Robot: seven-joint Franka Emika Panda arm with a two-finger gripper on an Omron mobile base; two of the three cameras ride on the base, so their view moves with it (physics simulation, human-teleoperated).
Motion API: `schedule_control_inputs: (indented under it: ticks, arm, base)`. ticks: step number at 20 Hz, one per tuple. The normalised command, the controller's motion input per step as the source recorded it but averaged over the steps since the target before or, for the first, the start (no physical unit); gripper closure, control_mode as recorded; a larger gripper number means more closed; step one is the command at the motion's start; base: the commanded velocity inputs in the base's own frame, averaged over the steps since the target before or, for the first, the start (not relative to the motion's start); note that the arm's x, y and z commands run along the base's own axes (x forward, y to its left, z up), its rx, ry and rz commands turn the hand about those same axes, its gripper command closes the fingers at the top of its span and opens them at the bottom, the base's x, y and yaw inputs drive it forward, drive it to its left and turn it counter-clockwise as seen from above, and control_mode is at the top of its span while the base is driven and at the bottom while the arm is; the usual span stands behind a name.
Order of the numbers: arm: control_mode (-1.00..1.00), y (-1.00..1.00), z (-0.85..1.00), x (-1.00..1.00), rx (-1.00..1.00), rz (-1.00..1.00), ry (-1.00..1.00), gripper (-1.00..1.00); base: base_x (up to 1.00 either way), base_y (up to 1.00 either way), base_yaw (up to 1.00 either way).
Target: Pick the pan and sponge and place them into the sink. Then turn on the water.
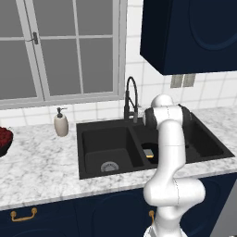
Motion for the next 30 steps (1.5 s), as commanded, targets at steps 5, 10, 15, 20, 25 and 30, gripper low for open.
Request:
schedule_control_inputs:
  ticks: [5,10,15,20,25,30]
  arm:
    - [-1.00,-0.50,-0.26,0.67,0.12,-0.02,0.00,1.00]
    - [-1.00,-0.77,-0.41,0.59,0.08,-0.08,0.10,1.00]
    - [-1.00,-1.00,-0.71,0.28,0.12,-0.09,0.12,1.00]
    - [-1.00,-1.00,-0.95,0.19,0.01,-0.15,0.17,1.00]
    - [-1.00,-0.80,-0.19,-0.10,0.07,-0.09,0.11,1.00]
    - [-1.00,-0.69,1.00,-1.00,0.17,0.09,-0.15,1.00]
  base:
    - [0.00,0.00,0.00]
    - [0.00,0.00,0.00]
    - [0.00,0.00,0.00]
    - [0.00,0.00,0.00]
    - [0.00,0.00,0.00]
    - [0.00,0.00,0.00]
